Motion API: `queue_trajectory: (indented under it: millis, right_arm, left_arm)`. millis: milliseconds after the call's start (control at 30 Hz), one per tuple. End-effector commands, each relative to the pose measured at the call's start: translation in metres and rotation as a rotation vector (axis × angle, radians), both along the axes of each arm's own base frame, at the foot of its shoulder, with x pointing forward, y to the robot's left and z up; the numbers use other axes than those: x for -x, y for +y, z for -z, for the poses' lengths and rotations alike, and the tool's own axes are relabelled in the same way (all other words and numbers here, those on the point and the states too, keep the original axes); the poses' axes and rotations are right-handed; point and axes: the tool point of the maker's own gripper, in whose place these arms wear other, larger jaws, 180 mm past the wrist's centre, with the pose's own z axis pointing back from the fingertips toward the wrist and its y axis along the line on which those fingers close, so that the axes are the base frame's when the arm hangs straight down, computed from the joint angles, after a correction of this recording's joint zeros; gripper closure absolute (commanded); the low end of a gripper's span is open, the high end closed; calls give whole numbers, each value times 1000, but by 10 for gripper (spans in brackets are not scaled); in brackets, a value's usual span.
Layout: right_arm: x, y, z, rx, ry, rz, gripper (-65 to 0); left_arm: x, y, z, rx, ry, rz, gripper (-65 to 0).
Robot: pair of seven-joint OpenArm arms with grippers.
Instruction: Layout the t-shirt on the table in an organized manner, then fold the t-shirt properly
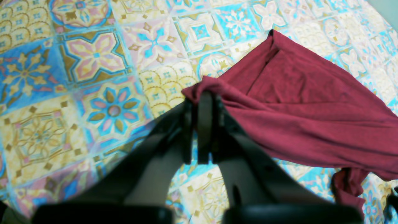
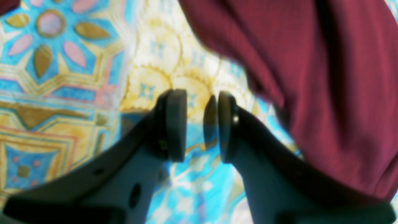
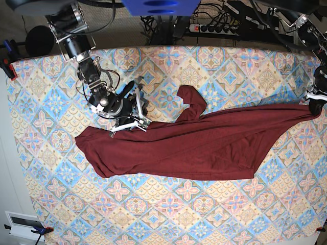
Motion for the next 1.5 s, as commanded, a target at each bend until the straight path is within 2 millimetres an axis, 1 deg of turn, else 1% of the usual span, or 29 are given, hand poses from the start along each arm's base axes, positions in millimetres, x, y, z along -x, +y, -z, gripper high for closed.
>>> queue_trajectory:
  millis: [0, 100, 167, 267, 333, 400, 500, 567, 633, 733, 800, 867, 1000, 1133, 1200, 1300, 1400, 1467]
  right_arm:
    - [-11, -2, -9, -9, -31, 4, -170]
    - [-20, -5, -11, -6, -39, 10, -179]
    - [-25, -6, -11, -2, -40, 14, -208]
    - [-25, -6, -11, -2, -41, 14, -269]
    - [-25, -6, -11, -2, -41, 14, -289]
    - [-29, -4, -14, -3, -49, 9, -286]
    - [-28, 15, -18, -10, -57, -38, -286]
    - [-35, 28, -27, -27, -77, -53, -286]
    - [-37, 37, -30, -45, -83, -56, -286]
    - [-35, 42, -22, -53, -52, -50, -287]
    - [-41, 46, -23, -57, -52, -48, -287]
    - [-43, 47, -18, -47, -37, -51, -287]
    - [-39, 54, -5, -5, -7, -99, -286]
    - [-36, 55, -2, 4, 0, -109, -284]
    - [-37, 55, -3, 5, 0, -107, -259]
    - [-37, 48, -2, 16, -1, -101, -173]
    - [-47, 16, -3, 39, -12, -45, -102]
    - [-56, 8, -14, 22, -40, -12, -77]
  left_arm:
    - [-6, 5, -17, -30, -52, 2, 0]
    - [-6, 5, -17, -29, -50, 3, 0]
    - [-6, 5, -17, -30, -50, 2, 0]
    - [-6, 5, -17, -30, -51, 2, 0]
    - [-9, 1, -15, -27, -48, 17, 0]
    - [-12, -5, -13, -25, -43, 33, 0]
    - [-11, -8, -9, -11, -43, 31, 0]
    - [-11, -7, -9, -10, -44, 29, 0]
    - [-10, -8, -8, -8, -41, 28, 0]
    - [-10, -8, -7, -6, -41, 28, 0]
    - [-10, -8, -7, -6, -39, 26, 0]
    - [-9, -7, -7, -6, -39, 25, 0]
    - [-9, -7, -7, -6, -39, 25, 0]
    - [-10, -8, -7, -5, -38, 26, 0]
    - [-10, -8, -7, -6, -39, 27, 0]
    - [-10, -9, -7, -5, -38, 29, 0]
    - [-10, -9, -7, -5, -38, 29, 0]
    - [-10, -9, -7, -5, -38, 29, 0]
